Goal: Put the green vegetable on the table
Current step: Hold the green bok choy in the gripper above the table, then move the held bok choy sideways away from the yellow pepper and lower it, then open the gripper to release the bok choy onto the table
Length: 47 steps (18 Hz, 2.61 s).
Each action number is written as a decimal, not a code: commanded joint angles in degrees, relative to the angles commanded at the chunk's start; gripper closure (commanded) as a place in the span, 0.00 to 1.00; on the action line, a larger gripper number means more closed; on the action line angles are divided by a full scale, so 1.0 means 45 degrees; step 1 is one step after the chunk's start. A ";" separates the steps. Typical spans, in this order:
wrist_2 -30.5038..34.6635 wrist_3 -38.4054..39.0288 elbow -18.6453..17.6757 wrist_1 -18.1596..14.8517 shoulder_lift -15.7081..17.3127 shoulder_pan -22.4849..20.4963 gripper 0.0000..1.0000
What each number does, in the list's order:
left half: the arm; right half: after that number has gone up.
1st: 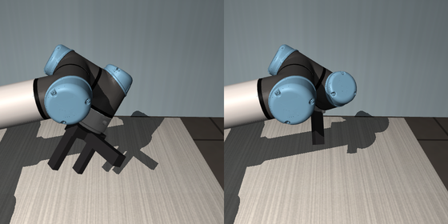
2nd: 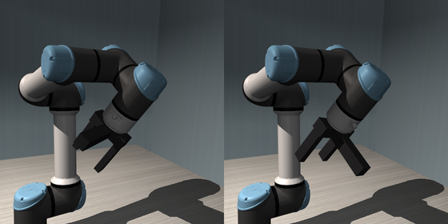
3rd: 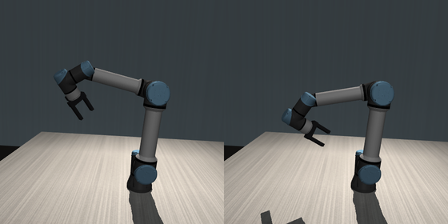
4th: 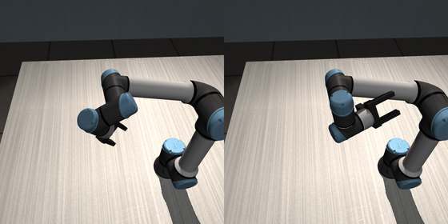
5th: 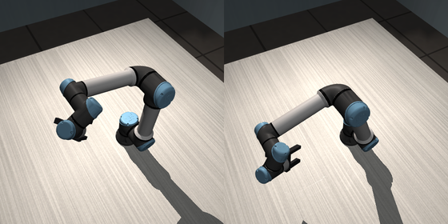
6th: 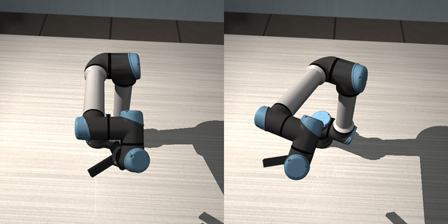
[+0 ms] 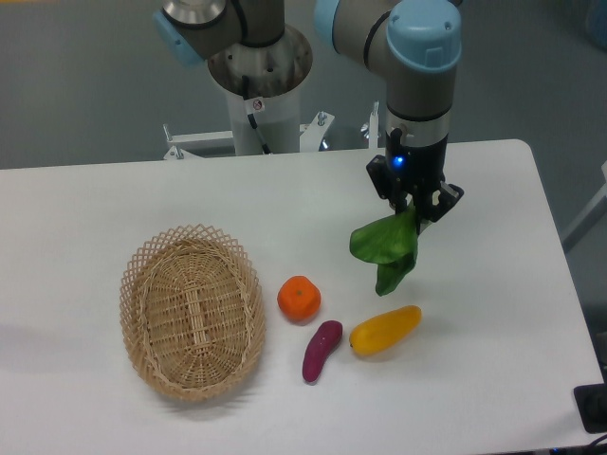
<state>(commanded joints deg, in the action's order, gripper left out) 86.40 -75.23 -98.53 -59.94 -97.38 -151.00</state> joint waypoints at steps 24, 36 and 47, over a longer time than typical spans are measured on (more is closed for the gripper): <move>0.0447 -0.0760 -0.0039 0.3005 -0.2439 -0.0546 0.63; 0.0820 -0.1525 0.0019 0.4219 -0.4258 -0.1815 0.64; 0.0840 -0.1231 -0.0059 0.4199 -0.4414 -0.1797 0.00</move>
<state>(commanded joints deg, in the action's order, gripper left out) 90.18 -80.77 -98.79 -41.04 -117.25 -159.08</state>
